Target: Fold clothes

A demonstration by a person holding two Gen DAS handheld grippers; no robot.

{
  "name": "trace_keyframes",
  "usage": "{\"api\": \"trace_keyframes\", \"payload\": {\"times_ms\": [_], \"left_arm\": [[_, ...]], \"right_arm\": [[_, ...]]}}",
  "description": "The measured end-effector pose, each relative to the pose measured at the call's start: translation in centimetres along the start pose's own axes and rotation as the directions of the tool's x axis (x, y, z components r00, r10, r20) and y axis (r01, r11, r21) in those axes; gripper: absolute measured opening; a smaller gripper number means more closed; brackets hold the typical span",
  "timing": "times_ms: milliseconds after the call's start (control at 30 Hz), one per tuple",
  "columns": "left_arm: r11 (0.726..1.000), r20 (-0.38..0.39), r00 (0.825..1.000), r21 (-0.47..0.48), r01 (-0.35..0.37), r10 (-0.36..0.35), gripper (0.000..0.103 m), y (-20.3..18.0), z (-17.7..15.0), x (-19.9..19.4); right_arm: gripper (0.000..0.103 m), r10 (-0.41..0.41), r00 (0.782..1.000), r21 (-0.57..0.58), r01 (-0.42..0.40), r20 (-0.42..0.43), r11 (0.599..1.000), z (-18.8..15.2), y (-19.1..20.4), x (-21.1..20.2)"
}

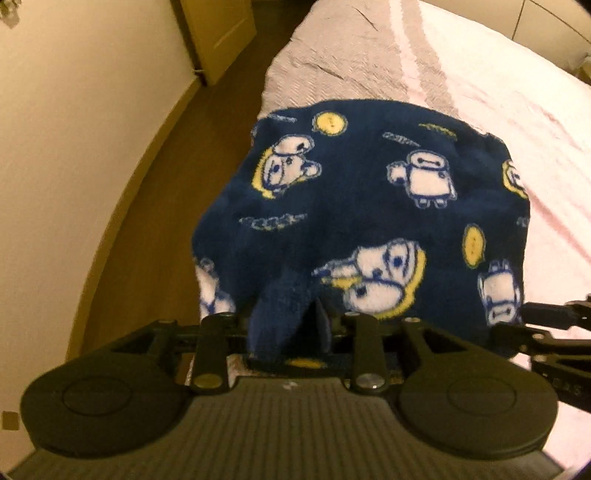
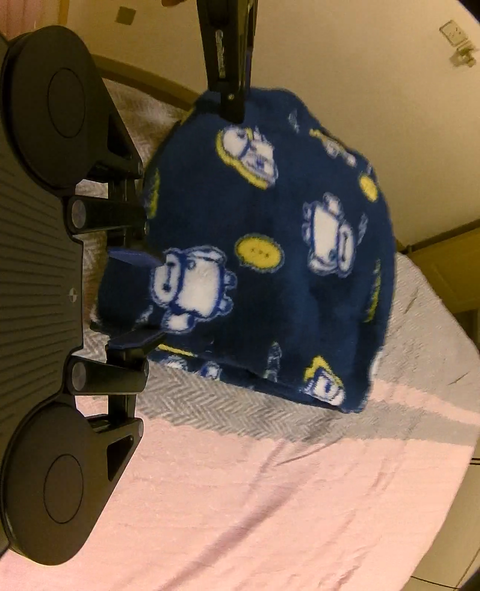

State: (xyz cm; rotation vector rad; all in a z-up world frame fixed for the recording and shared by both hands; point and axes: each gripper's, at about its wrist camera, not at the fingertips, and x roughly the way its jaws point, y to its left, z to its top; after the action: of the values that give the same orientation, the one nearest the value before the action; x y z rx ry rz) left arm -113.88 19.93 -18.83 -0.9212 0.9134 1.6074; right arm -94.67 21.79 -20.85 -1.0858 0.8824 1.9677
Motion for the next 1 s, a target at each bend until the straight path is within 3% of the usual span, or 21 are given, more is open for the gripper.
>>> {"api": "trace_keyframes", "payload": {"times_ms": [200,333,467,600,767,900,1000], "left_arm": [[1.000,0.029,0.999,-0.006,-0.029,0.029,0.041,-0.6,-1.5,-4.3],[1.000,0.052,0.999,-0.025,-0.011,0.013,0.046,-1.1,-2.7,-7.5],[1.000,0.069,0.998,-0.024,-0.009,0.010,0.047,-1.5,-3.5,-10.3],[0.999,0.111,0.994,-0.044,-0.007,0.012,0.062,-1.5,-4.6,-13.4],[0.998,0.187,0.981,-0.045,-0.040,0.048,0.067,-1.3,-5.7,-16.9],[0.996,0.255,0.962,-0.033,-0.087,0.092,0.081,-1.6,-7.0,-19.0],[0.993,0.291,0.949,-0.027,-0.115,0.118,0.083,-1.8,-8.0,-20.0]], "right_arm": [[0.045,0.032,0.999,0.034,-0.032,0.001,0.999,-1.5,0.6,-3.6],[0.058,0.010,1.000,0.034,-0.010,-0.003,0.999,-2.2,1.2,-5.7],[0.062,-0.011,1.000,0.013,0.011,0.025,1.000,-2.7,1.6,-8.4],[0.063,-0.045,0.997,-0.001,0.045,0.059,0.999,-3.2,2.6,-11.0],[0.063,-0.049,0.991,0.005,0.048,0.122,0.999,-4.7,3.7,-14.1],[0.064,-0.058,0.978,0.037,0.052,0.200,0.998,-6.2,4.4,-16.1],[0.064,-0.074,0.974,0.049,0.065,0.214,0.997,-7.0,4.8,-16.8]]}}
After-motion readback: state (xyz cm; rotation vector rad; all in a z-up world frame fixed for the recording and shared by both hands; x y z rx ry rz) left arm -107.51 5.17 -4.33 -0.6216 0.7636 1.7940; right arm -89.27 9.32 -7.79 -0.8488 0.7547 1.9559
